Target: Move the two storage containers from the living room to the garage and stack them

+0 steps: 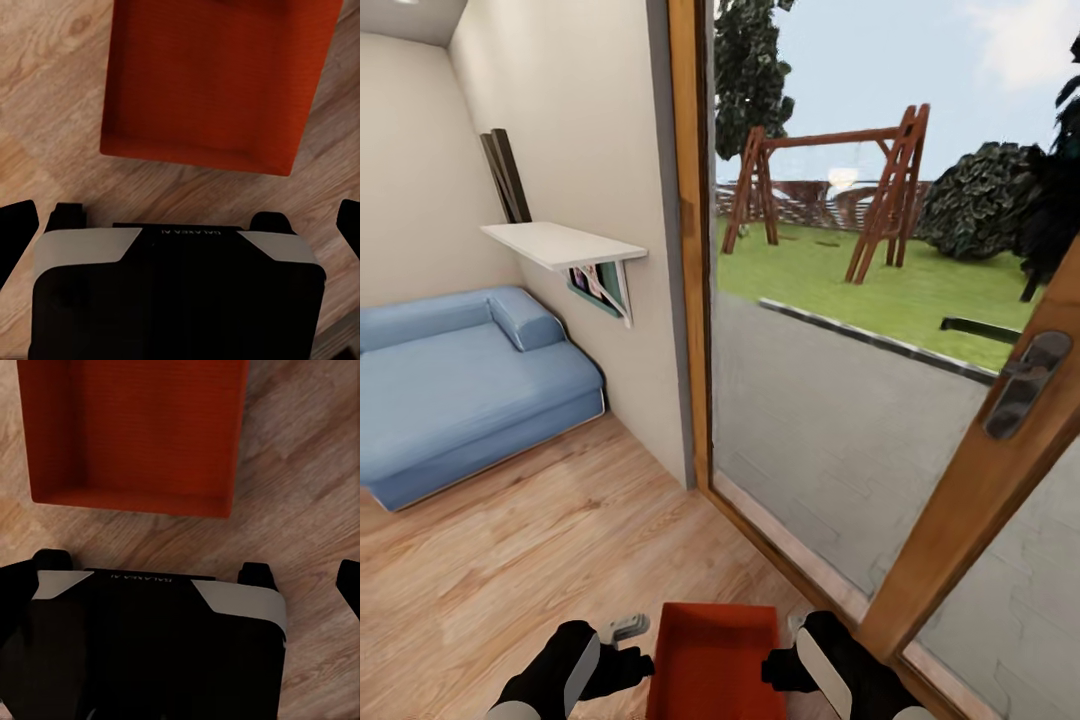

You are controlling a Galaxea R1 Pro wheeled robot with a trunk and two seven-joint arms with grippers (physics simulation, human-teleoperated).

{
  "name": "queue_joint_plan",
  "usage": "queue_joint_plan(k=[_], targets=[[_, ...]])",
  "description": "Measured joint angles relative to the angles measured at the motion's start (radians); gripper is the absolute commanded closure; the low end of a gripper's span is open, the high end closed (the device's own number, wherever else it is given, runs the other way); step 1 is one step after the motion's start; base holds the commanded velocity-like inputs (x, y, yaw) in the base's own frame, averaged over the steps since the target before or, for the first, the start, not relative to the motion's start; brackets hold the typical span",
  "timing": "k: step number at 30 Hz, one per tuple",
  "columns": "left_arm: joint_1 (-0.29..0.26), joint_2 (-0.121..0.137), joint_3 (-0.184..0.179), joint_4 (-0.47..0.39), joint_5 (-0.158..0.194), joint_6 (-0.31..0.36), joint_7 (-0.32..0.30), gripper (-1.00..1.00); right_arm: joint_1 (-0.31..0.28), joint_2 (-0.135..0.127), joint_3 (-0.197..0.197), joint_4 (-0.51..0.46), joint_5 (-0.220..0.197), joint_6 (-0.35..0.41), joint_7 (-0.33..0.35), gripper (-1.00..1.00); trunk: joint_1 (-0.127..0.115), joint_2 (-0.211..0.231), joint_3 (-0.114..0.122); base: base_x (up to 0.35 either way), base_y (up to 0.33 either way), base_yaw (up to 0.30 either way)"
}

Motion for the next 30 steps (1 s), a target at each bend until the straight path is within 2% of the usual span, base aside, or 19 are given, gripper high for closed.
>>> queue_joint_plan(k=[19,24,30], targets=[[0.000,0.000,-0.002,0.000,-0.001,0.001,0.000,-1.00,0.000,-0.002,0.001,-0.002,-0.001,0.000,0.000,-1.00,0.000,0.000,-0.023,0.000,0.000,0.084],[0.000,0.000,-0.001,0.000,-0.001,0.000,0.000,-1.00,0.000,-0.002,0.002,-0.003,-0.001,0.000,0.000,-1.00,0.019,-0.035,-0.040,0.000,0.000,-0.032],[0.000,0.000,-0.002,0.001,-0.001,0.000,0.000,-1.00,0.000,-0.002,0.002,-0.003,-0.001,0.000,0.000,-1.00,0.042,-0.077,-0.064,0.000,0.000,-0.176]])
